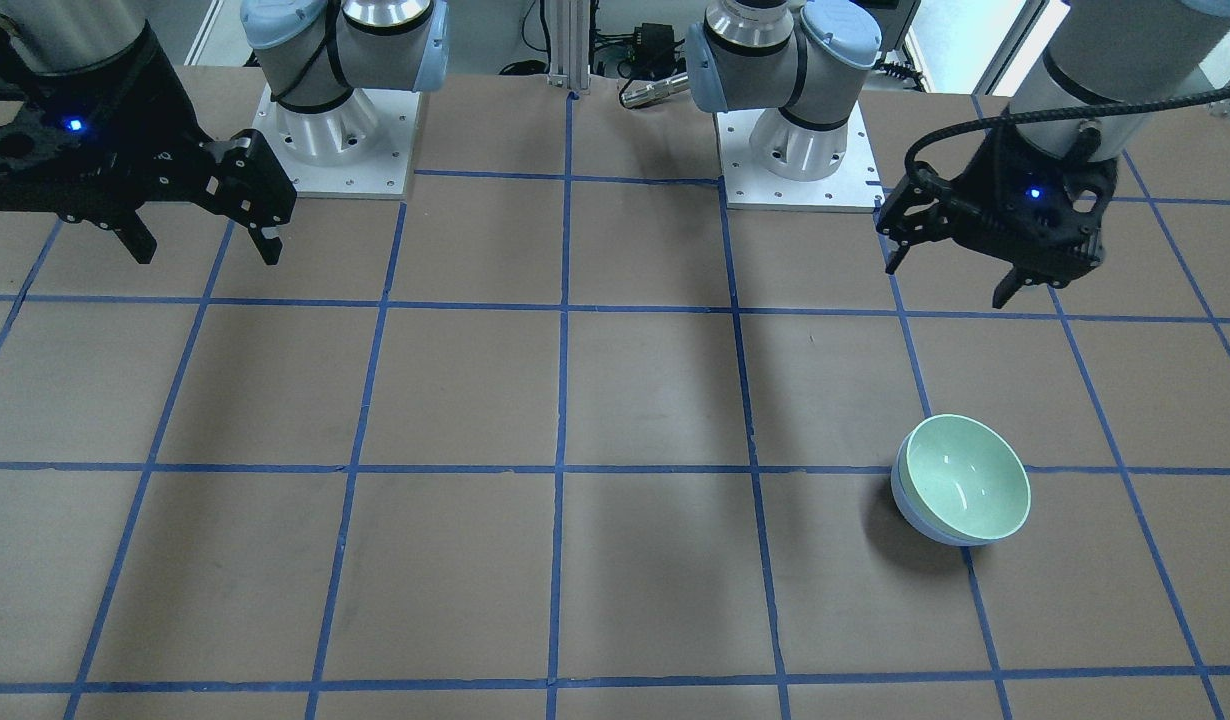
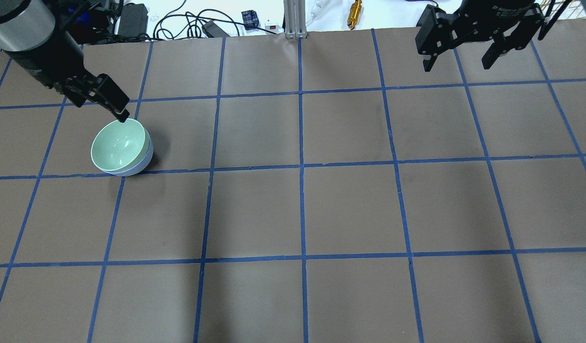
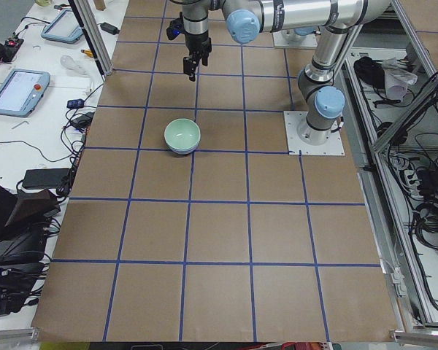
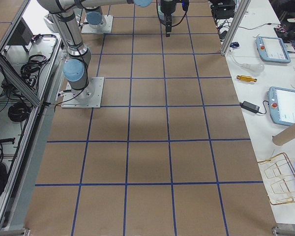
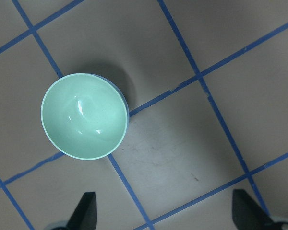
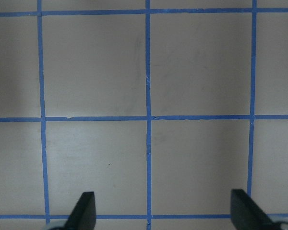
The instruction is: Stack green bowl on blue bowl
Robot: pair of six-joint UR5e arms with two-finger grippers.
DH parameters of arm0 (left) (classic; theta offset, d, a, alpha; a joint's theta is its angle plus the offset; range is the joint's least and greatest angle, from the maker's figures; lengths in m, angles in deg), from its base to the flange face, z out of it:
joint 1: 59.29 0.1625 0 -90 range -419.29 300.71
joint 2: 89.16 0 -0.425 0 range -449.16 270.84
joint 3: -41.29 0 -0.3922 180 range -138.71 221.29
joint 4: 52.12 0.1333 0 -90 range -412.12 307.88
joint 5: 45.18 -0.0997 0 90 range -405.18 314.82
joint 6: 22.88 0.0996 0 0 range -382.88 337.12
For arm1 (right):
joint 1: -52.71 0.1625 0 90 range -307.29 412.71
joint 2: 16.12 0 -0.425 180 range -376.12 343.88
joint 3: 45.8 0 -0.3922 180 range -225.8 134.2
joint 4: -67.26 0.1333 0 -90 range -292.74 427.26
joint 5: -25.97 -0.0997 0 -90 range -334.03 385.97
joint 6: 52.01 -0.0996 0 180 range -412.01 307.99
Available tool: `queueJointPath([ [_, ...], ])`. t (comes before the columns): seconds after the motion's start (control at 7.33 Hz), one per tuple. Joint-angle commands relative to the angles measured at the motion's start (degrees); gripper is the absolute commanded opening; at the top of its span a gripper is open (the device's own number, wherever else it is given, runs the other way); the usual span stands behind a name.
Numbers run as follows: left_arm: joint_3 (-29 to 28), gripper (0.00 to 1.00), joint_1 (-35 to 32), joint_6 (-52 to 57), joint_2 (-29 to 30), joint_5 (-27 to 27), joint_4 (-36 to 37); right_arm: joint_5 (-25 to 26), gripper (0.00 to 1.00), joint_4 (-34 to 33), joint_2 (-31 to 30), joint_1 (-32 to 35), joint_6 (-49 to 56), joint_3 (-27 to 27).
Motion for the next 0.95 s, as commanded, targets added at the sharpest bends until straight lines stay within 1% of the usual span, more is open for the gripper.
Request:
queueJointPath([
  [0.0, -0.3, 1.00, -9.6, -22.4, 0.8, 0.0, 0.4, 0.0, 1.00, 0.0, 0.0, 0.0, 0.0, 0.0],
  [0.14, -0.3, 1.00, -12.1, -28.3, 1.0, 0.2, 1.1, 0.0, 1.00, 0.0, 0.0, 0.0, 0.0, 0.0],
  [0.27, -0.3, 1.00, -12.5, -32.2, 1.2, 0.3, 2.1, 0.0, 1.00, 0.0, 0.0, 0.0, 0.0, 0.0],
  [0.82, -0.3, 1.00, -11.7, -32.2, 0.7, 1.0, 2.1, 0.0, 1.00, 0.0, 0.1, 0.0, 0.0, 0.0],
])
